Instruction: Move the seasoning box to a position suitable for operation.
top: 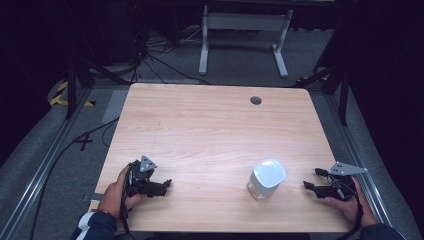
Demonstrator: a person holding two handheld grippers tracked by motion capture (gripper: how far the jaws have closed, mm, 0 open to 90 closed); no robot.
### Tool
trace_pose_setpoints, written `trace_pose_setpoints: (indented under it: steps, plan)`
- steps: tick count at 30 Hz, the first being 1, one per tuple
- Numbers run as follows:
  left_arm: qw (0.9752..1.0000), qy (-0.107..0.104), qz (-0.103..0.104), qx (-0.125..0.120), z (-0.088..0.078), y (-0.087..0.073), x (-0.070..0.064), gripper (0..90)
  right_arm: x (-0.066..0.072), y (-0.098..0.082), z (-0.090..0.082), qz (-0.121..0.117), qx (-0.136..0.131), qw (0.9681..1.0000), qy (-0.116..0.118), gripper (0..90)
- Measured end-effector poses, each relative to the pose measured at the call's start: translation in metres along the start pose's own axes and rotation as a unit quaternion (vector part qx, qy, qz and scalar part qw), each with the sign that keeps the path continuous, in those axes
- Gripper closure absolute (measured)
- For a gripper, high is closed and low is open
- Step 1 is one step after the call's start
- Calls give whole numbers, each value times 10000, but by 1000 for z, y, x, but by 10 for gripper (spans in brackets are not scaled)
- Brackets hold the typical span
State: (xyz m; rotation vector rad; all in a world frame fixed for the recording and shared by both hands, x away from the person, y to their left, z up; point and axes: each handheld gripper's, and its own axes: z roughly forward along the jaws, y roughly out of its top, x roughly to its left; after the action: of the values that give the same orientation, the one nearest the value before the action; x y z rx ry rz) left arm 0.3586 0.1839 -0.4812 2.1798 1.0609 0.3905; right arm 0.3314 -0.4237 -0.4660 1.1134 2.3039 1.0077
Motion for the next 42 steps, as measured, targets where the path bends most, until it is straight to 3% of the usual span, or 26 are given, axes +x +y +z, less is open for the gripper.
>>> trace_pose_setpoints:
  steps: [4,7,14,17,24,25,26,30,32,36,38,42]
  plan:
    - [9997,-155,210,-38,4,4,3,0,-1,1,0,0,27,10000,34,260]
    - [9998,-128,138,-15,7,8,0,0,-1,1,0,11,13,10000,41,269]
    - [9989,-319,331,29,11,13,-4,0,-2,2,-1,23,80,10000,2,290]
    - [9983,-392,438,7,12,13,-5,3,-3,6,-2,178,165,9997,-55,380]
    - [9962,-590,646,-14,15,16,-3,2,-3,23,-20,177,-451,9988,109,692]
    - [9962,-590,646,-14,15,16,-3,2,-3,23,-20,177,-451,9988,109,692]
    - [9962,-591,645,-14,15,16,-3,2,-2,27,-22,151,-520,9984,148,752]
    - [9962,-585,640,-11,14,16,-3,3,3,39,-26,-20,-678,9974,225,845]
    - [9962,-586,649,-23,14,16,-3,3,9,48,-27,-227,-736,9966,298,881]
    - [9962,-586,640,-11,14,16,-3,4,16,58,-29,-371,-823,9950,422,895]
    - [9962,-586,643,-10,14,16,-3,3,22,67,-32,-406,-974,9923,641,898]
    - [9962,-587,639,-11,14,16,-3,3,41,92,-33,-723,-1041,9884,834,899]
